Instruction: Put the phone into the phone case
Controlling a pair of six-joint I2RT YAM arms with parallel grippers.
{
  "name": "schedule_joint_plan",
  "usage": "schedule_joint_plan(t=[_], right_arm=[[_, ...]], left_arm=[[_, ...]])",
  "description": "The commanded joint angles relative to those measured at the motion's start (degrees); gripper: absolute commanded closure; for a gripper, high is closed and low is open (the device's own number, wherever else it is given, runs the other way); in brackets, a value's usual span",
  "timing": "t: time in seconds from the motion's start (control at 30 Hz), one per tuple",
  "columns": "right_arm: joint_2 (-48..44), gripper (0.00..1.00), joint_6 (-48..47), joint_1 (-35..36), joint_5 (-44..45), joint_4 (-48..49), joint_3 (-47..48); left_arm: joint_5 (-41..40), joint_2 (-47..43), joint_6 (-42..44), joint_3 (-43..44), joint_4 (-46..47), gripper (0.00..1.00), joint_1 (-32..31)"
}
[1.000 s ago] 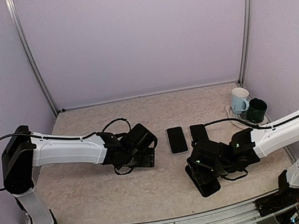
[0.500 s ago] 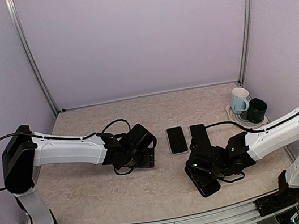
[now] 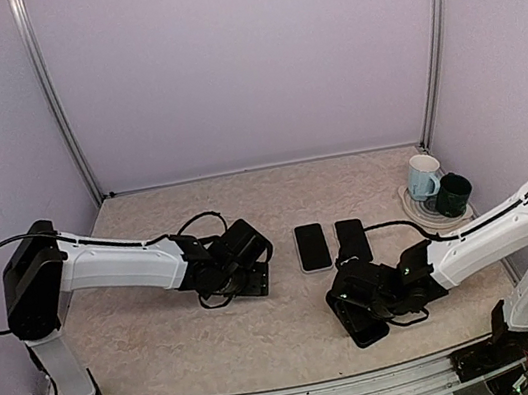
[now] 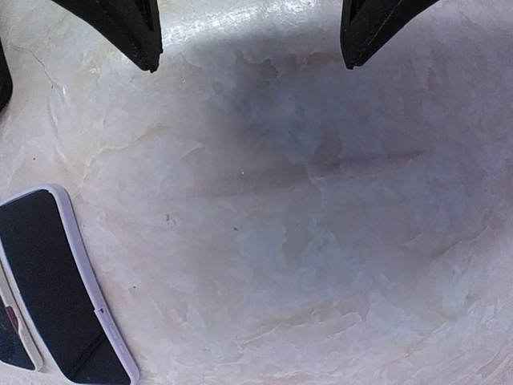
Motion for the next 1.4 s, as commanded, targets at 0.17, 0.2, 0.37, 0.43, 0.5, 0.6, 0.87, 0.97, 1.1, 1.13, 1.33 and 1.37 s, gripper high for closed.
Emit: schedule_joint_plan(t=[0.17, 0.2, 0.37, 0.43, 0.5, 0.6, 0.87, 0.97, 1.1, 1.13, 1.33, 1.37], right_arm=[[-0.8, 0.08, 1.5, -0.1, -2.4, -8.8, 2.6], [-0.9, 0.02, 1.6, -0.1, -2.7, -10.3, 3.6], [-0.8, 0.01, 1.7, -1.4, -6.2, -17.3, 7.9], [-0.3, 0.01, 1.8, -2.5, -7.7, -20.0, 8.2], [-0.3, 0.01, 0.7, -3.5, -10.5, -19.6, 7.2], [0.0, 0.01, -1.4, -4.9, -15.3, -17.0, 6.1], [4.0, 0.01, -4.7, -5.4, -20.0, -15.0, 7.2], [6.2, 0.01, -5.1, -5.4, -20.3, -15.2, 7.8], [7.7, 0.12, -4.5, -5.4, -16.5, -17.7, 9.2], [7.9, 0.16, -4.4, -5.4, -16.0, -18.1, 9.4], [8.2, 0.38, -5.4, -4.9, -15.4, -17.1, 10.1], [8.0, 0.41, -5.7, -4.7, -15.2, -16.9, 10.2]], left_arm=[[0.8, -0.1, 1.2, -0.4, 1.0, 0.24, 1.1], [1.0, 0.0, 1.2, -0.4, 1.0, 0.24, 1.1], [1.2, 0.3, 1.4, -0.5, 1.2, 0.24, 1.1], [1.0, 0.4, 1.3, -0.7, 1.2, 0.24, 1.2], [0.9, 0.3, 1.3, -1.1, 1.2, 0.24, 1.2], [0.8, 0.4, 1.3, -1.0, 1.0, 0.24, 1.1], [0.8, 0.2, 1.1, -1.6, 0.9, 0.24, 1.1], [0.8, 0.4, 0.8, -1.7, 1.1, 0.24, 1.0], [0.7, 0.3, 0.9, -1.7, 1.2, 0.24, 1.1], [0.6, 0.4, 1.0, -1.8, 1.2, 0.24, 1.0], [0.4, 0.4, 1.2, -1.2, 1.1, 0.24, 1.1], [0.1, 0.4, 1.3, -1.0, 1.0, 0.24, 1.1]])
